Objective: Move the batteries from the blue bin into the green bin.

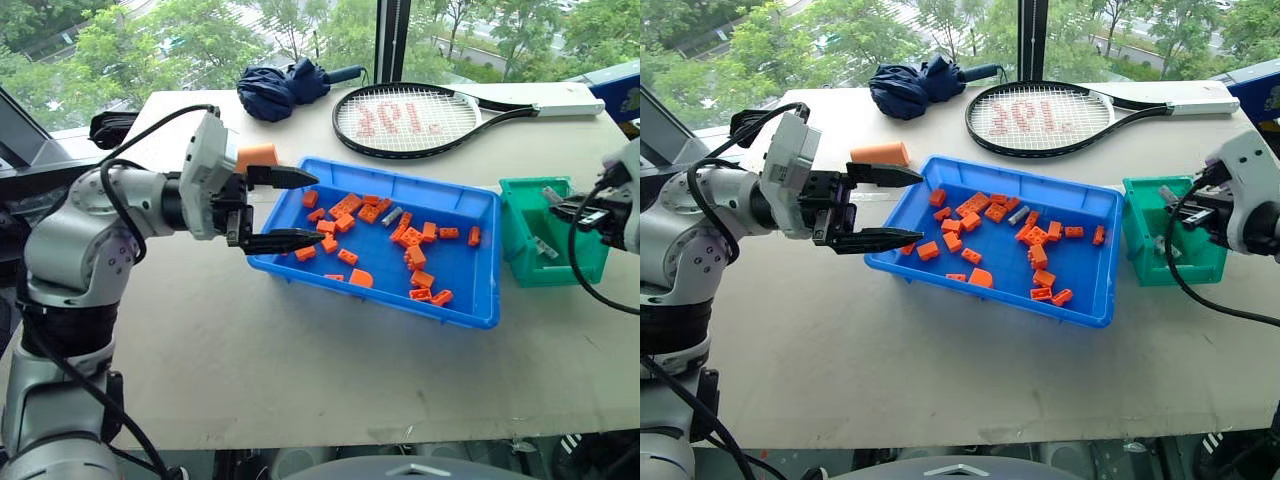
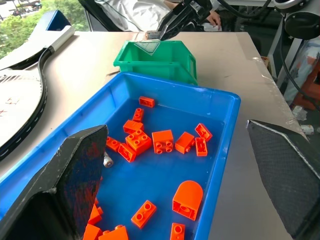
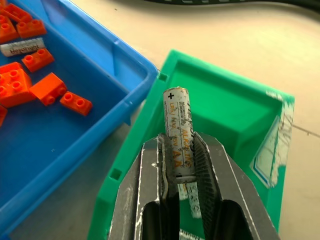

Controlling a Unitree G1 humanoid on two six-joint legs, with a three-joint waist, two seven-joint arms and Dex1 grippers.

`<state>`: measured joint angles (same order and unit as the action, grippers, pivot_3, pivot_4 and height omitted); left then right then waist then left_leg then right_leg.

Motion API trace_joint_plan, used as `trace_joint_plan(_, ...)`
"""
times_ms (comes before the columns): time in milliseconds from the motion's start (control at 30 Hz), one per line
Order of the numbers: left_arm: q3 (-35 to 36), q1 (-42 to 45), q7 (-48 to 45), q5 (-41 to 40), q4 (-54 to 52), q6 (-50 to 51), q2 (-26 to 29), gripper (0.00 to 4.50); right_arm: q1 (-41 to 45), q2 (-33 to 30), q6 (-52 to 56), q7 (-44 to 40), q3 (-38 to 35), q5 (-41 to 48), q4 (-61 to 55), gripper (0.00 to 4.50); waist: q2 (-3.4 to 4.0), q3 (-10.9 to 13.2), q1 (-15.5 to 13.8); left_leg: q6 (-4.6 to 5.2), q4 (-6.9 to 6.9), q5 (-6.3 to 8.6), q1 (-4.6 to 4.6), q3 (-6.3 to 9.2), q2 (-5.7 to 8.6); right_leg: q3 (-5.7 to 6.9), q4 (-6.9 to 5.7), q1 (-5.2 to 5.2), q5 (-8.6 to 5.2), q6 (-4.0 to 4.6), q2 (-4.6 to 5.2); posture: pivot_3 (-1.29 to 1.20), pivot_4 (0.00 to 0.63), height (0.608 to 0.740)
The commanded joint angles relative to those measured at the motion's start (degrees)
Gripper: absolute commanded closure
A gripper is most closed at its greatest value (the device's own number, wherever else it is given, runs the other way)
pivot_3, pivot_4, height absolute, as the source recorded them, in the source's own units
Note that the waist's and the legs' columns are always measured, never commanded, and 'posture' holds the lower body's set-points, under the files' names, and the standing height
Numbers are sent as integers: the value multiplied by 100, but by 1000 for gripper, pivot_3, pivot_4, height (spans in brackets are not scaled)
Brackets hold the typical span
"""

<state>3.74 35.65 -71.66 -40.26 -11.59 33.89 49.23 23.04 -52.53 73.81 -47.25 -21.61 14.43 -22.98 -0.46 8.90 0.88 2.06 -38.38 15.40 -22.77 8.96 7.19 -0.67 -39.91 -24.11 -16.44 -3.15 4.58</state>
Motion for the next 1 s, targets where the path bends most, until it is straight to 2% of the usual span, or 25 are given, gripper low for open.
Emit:
trace_joint_plan(33,-22,271,92,217,197,-269,-156,0,-259,-34,-182,281,-270,38,-49,4491,0,0,-5,0,0,0,1,-2,0,-3,-1,0,0,-1,0,0,150,740)
trace_joint_plan(100,-50,342,113,274,262,-316,-238,0,-530,-172,-300,360,-232,-13,-3,4491,-1,0,-23,0,-2,0,1,-1,0,-1,1,1,1,-1,0,0,150,740)
trace_joint_plan(167,-63,351,80,292,273,-336,-260,0,-689,-239,-356,448,-256,-12,19,3462,0,0,-25,1,-1,1,0,-2,0,-2,5,2,2,-3,0,0,150,740)
trace_joint_plan(200,-66,348,67,298,276,-344,-264,0,-710,-236,-383,504,-281,-5,38,3178,-1,0,-23,3,-1,2,0,-3,0,-3,5,2,2,-4,0,0,150,740)
trace_joint_plan(267,-66,343,49,316,281,-357,-270,0,-745,-246,-439,575,-306,33,65,1977,0,0,-7,3,-2,2,0,-4,0,-5,5,1,2,-4,0,0,150,740)
trace_joint_plan(300,-64,340,46,324,286,-363,-272,0,-755,-244,-462,602,-317,53,69,1714,0,0,-5,3,-2,2,1,-4,0,-5,4,1,2,-4,0,0,150,740)
trace_joint_plan(400,-22,321,14,376,358,-425,-212,0,-654,-206,-617,788,-312,37,85,200,-1,0,-11,3,-1,2,2,-4,-1,-4,3,1,2,-4,-1,0,150,740)
trace_joint_plan(533,34,239,-64,450,443,-486,-87,0,-7,173,-434,933,-135,435,-133,93,0,0,17,3,-2,2,2,-6,-2,-6,4,1,3,-5,-2,0,150,740)
trace_joint_plan(733,148,40,-96,430,425,-470,40,0,1257,1682,69,1405,806,1085,-471,93,-1,0,85,2,2,2,5,-5,-11,-6,5,1,3,-4,-9,0,150,740)
trace_joint_plan(1000,244,-122,-75,427,367,-471,127,0,1616,2693,-900,1593,2277,874,509,93,-4,0,41,8,-4,5,-3,-4,-8,-3,8,-3,3,-5,-7,0,150,740)
